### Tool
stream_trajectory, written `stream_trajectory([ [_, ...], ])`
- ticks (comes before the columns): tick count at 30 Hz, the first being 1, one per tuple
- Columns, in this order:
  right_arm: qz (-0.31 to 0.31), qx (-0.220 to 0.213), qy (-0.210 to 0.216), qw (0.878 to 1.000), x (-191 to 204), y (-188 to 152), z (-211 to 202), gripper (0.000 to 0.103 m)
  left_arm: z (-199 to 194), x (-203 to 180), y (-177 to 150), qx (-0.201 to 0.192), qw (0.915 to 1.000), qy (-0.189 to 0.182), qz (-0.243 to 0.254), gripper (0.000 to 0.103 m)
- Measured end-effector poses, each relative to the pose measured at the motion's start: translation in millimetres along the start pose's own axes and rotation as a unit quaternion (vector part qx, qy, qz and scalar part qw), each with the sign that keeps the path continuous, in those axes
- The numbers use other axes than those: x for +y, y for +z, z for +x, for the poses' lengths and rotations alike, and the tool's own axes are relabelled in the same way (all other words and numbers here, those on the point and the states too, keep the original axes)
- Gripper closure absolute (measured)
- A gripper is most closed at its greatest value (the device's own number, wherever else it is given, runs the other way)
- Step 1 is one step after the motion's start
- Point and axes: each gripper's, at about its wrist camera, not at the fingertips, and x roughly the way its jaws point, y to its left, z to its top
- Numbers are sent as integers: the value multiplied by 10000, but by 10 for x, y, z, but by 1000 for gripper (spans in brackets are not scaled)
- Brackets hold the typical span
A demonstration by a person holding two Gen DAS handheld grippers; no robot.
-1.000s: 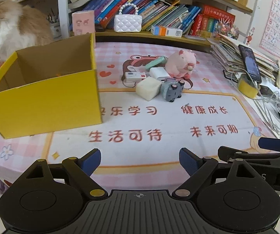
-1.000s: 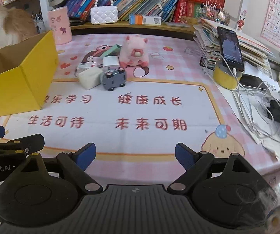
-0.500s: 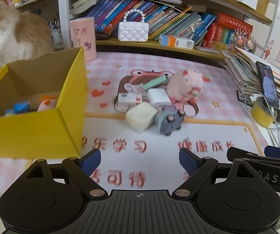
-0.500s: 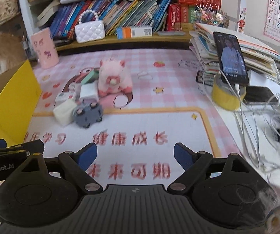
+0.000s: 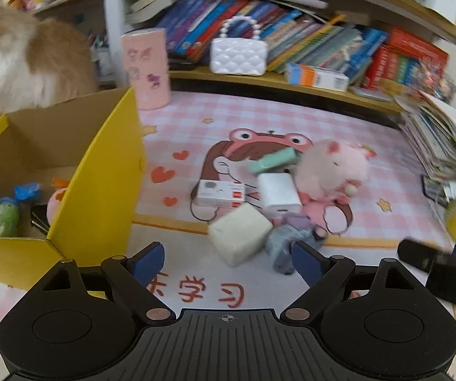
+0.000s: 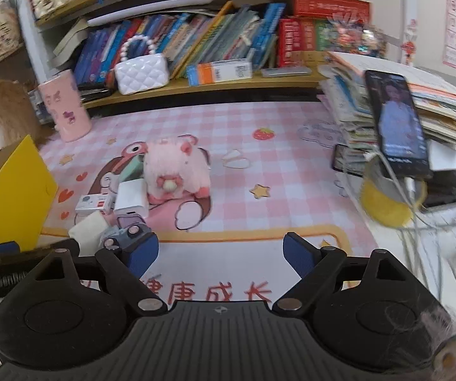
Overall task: Organize objects
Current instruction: 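Grasp the grey toy truck with the right tool while the left tool approaches the white foam cube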
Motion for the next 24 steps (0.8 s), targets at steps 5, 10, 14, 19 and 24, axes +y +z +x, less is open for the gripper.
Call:
stream_trajectory([
  [5,-738,76,470,9961,129,-61,206,17,-81,86,142,-108,9996,39,-240,13],
  [10,-1491,70,1139,9822,402,-140,425,17,-160,143,253,-215,9990,144,-368,13],
  [14,-1727,183,1452,9740,601,-143,664,17,-170,173,280,-186,9987,250,-397,13],
  [19,-1738,279,1655,9704,706,-101,901,24,-181,205,290,-130,9986,325,-384,13],
  [24,-1639,324,1579,9732,649,-48,951,41,-139,173,322,-86,9989,272,-366,13],
])
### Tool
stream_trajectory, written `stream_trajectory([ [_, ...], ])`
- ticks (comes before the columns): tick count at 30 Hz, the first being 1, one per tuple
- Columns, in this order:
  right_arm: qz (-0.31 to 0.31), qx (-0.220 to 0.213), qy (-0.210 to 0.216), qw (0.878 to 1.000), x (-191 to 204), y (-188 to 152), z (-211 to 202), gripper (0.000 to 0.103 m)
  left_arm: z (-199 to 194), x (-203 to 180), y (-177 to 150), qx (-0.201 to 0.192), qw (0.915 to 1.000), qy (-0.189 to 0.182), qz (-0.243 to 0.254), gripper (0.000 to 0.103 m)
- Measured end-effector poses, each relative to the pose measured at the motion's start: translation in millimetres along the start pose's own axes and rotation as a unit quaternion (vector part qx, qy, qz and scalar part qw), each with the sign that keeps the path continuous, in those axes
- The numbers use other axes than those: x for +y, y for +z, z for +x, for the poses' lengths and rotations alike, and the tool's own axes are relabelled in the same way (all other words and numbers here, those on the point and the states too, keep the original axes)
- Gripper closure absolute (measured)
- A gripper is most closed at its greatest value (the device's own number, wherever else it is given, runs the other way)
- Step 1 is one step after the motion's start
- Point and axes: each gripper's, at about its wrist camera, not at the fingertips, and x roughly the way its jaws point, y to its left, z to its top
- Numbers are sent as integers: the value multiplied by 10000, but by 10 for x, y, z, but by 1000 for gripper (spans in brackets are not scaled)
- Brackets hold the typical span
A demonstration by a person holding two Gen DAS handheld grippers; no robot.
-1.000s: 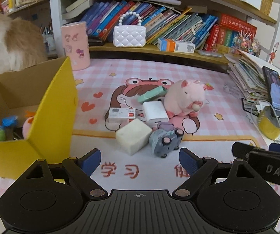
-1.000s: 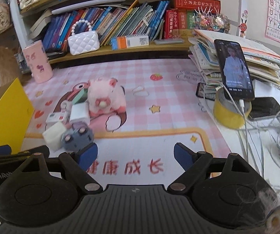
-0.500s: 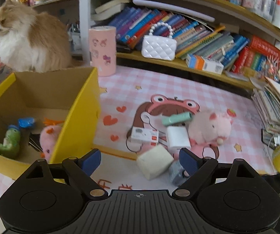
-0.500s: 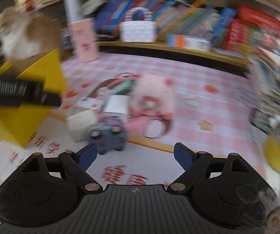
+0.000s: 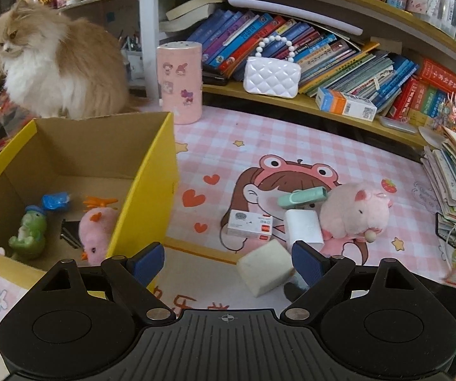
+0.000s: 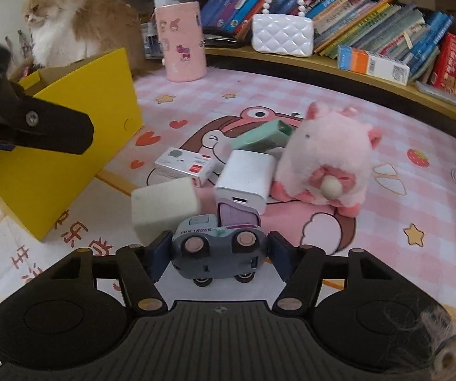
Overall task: Organize objects
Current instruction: 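Grasp the grey toy truck with the right tool while the left tool approaches the white foam cube, then close the left tool on the white foam cube and lift it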
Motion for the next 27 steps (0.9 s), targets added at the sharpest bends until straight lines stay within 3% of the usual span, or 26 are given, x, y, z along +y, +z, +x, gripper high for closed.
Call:
stream_trajectory([
  [10,468,-272,-667,9963,-346,-226,-688,41,366,-329,-87,89,9991,-69,408,14],
  [20,794,-366,-727,9935,-417,-256,-1001,42,931,-428,-192,480,9980,186,378,15],
  [25,808,-339,-758,9933,-395,-307,-1071,42,1008,-439,-232,500,9981,70,357,46],
  [27,836,-339,-767,9930,-386,-333,-1099,42,951,-450,-238,462,9982,76,387,52],
])
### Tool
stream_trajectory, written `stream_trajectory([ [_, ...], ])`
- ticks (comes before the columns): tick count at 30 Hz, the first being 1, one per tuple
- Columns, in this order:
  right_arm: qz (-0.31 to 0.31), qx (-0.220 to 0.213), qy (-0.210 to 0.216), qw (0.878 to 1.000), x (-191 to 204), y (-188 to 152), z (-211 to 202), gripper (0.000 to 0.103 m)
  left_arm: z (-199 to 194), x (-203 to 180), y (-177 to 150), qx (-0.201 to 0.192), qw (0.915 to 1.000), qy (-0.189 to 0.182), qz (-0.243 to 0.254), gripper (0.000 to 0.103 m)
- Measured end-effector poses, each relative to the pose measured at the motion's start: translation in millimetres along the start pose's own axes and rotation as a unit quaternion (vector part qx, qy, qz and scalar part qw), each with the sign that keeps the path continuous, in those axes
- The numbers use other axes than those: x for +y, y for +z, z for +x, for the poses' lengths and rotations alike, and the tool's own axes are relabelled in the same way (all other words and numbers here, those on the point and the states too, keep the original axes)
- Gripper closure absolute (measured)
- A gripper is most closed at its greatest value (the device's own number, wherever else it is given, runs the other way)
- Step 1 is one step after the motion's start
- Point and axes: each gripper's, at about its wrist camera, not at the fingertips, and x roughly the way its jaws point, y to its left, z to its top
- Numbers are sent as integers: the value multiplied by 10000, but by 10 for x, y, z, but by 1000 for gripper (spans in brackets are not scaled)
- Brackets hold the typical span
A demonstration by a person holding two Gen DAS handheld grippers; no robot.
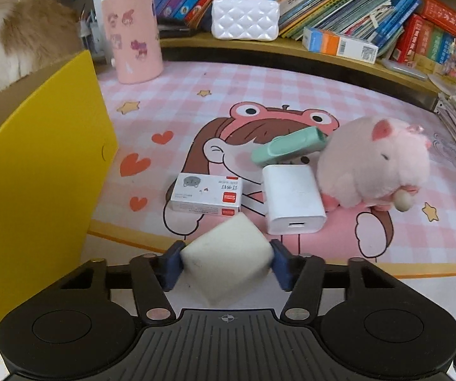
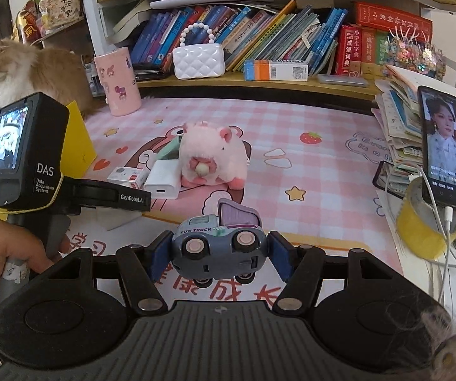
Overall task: Organize objects
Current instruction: 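Close the left tool on the white foam cube and lift it, then carry the grey truck and white cube over the yellow box with both tools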
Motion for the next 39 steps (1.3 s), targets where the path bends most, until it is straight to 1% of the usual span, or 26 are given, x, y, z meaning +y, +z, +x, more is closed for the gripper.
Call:
stream_trajectory([
  [1,15,0,-1,10000,0,-11,-10,42,-42,17,-11,0,10000,-52,-37,53],
  [4,42,12,-4,10000,23,-37,-33,42,-191,82,-32,-25,9996,-227,-182,54],
  [9,47,92,0,9999,109,-85,-65,42,-570,228,-154,-148,9980,-526,-327,54],
  [13,39,174,36,9998,209,-131,-106,41,-824,343,-317,-145,9969,-686,-370,54],
  [20,-52,287,43,9996,459,-216,-234,41,-1144,532,-547,-122,9950,-889,-443,54],
  [24,-197,309,19,9993,647,-262,-320,41,-1285,669,-671,-131,9937,-1002,-494,54],
  [30,-301,249,-79,9992,969,-317,-421,41,-1438,912,-813,-205,9924,-1138,-415,54],
  [34,-319,247,-130,9991,1227,-371,-496,41,-1546,1140,-885,-282,9918,-1194,-360,54],
  [39,-399,210,-160,9989,1624,-458,-585,41,-1682,1499,-990,-340,9919,-1171,-343,54],
])
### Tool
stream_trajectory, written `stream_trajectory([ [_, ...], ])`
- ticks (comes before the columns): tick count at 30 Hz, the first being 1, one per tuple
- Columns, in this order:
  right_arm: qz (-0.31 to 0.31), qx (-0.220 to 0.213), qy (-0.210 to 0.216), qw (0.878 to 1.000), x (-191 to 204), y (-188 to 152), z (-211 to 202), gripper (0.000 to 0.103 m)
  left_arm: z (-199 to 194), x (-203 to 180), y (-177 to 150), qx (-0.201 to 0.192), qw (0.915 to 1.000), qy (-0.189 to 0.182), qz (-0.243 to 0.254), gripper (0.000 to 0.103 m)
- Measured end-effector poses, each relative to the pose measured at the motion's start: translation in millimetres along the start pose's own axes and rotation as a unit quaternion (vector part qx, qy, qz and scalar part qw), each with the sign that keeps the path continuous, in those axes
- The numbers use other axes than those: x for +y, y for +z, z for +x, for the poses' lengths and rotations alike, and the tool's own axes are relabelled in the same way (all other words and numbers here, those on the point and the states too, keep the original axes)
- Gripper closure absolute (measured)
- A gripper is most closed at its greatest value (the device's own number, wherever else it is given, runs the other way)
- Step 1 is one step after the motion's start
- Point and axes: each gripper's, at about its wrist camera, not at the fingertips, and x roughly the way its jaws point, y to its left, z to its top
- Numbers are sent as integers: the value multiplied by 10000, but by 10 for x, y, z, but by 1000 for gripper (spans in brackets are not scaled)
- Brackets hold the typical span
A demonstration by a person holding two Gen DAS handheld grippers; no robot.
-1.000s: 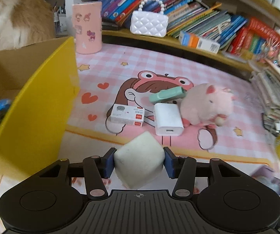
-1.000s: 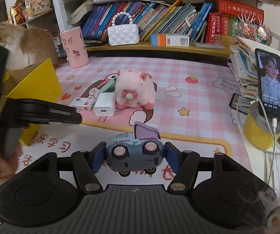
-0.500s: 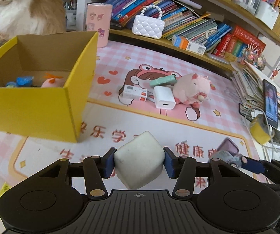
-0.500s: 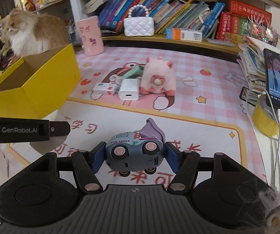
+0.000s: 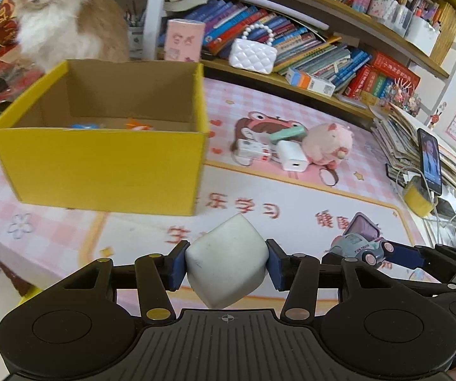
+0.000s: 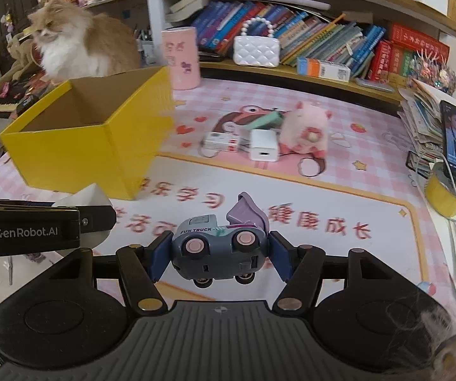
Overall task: Organize objects
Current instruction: 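Carry the grey truck and white cube over the yellow box with both tools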
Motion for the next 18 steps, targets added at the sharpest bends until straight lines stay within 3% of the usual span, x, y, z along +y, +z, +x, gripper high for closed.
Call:
stream_trajectory([
  [18,-318,-96,245,9991,1373,-245,-213,41,-762,1128,-316,-232,9993,216,-172,54],
])
